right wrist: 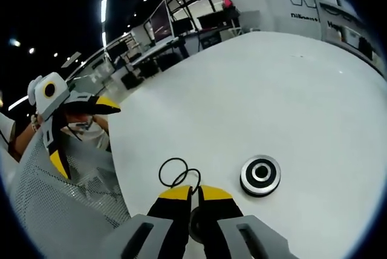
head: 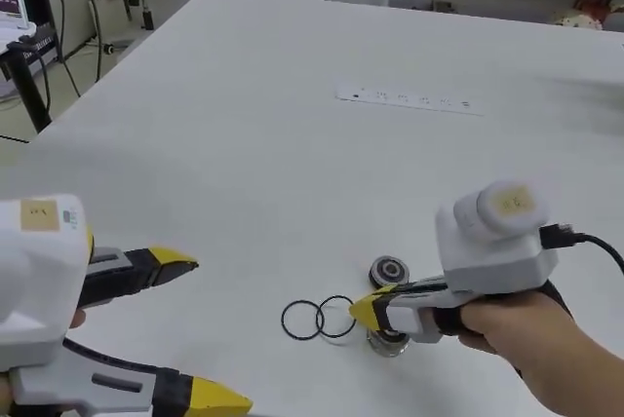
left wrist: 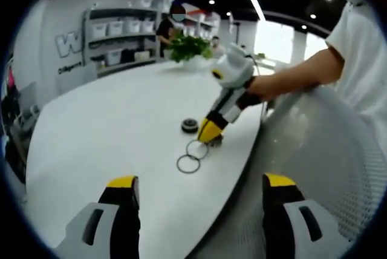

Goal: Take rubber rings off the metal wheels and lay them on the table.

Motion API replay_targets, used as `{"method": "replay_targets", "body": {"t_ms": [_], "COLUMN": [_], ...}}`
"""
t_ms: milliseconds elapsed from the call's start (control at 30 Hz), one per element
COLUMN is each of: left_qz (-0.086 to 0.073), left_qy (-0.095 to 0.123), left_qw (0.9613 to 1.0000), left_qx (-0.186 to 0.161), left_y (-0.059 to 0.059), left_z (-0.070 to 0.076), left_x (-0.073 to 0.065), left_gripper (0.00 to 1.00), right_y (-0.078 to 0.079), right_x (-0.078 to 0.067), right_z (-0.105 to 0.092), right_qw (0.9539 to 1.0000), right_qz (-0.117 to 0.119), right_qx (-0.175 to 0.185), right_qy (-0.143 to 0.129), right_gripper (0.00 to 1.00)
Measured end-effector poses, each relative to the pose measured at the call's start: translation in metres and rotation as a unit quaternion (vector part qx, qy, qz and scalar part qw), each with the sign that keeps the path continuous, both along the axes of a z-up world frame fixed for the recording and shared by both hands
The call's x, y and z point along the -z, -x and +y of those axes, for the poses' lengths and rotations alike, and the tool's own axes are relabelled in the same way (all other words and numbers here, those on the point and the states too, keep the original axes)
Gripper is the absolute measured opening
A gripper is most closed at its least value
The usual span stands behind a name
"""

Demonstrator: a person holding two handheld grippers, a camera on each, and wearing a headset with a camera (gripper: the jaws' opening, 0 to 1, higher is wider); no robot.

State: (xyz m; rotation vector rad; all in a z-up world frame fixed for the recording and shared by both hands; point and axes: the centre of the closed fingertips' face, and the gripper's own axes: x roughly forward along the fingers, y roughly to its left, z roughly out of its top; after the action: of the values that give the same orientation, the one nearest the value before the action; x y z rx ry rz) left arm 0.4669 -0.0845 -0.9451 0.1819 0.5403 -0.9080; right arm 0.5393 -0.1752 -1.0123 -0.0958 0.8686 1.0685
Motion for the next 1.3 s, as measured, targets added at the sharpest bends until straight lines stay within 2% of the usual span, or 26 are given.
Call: {"method": "replay_targets", "body": {"t_ms": [167,367,600,733,833,1000,1133,1300], "left_qz": [0.001,0.002,0.0,-0.003,-0.002,-0.001,-0.001,-0.002], "left_qy": [-0.002,-0.006,-0.005,-0.001,0.0,0.0,-0.002,-0.002], "left_qw": [1.0,1.0,1.0,1.0,1.0,1.0,1.0,1.0], "left_qx": [-0.001,0.001,0.0,-0.005,-0.007,-0.005,-0.004,-0.003], "left_y": [0.0,0.0,-0.001,-0.002,-0.002,-0.002,-0.002,-0.002], "left_z": [0.001,0.001,0.001,0.001,0.002,0.002,0.002,0.001], "left_x": [0.001,0.001,0.001,-0.001,-0.001,0.0,0.001,0.0], "left_gripper": [0.85,0.85,0.84,0.84,0.84,0.84,0.84,0.84], "right_y": [0.001,0.001,-0.001,0.0,0.0,0.001,-0.003,-0.01], "right_x": [0.002,0.003,0.003,0.0,0.001,0.001,-0.003,-0.014], "right_z": [0.001,0.001,0.0,0.003,0.003,0.004,0.003,0.003], "right_qw": [0.9986,0.9967,0.9957,0.9956,0.9945,0.9944,0.995,0.9961], "right_qz": [-0.037,-0.056,-0.067,-0.07,-0.078,-0.078,-0.079,-0.081], "right_qx": [-0.031,-0.048,-0.052,-0.057,-0.062,-0.065,-0.056,-0.034], "right_qy": [0.023,0.033,0.036,0.026,0.033,0.031,0.024,0.001], "right_gripper": [0.05,0.06,0.07,0.07,0.07,0.07,0.07,0.08]}}
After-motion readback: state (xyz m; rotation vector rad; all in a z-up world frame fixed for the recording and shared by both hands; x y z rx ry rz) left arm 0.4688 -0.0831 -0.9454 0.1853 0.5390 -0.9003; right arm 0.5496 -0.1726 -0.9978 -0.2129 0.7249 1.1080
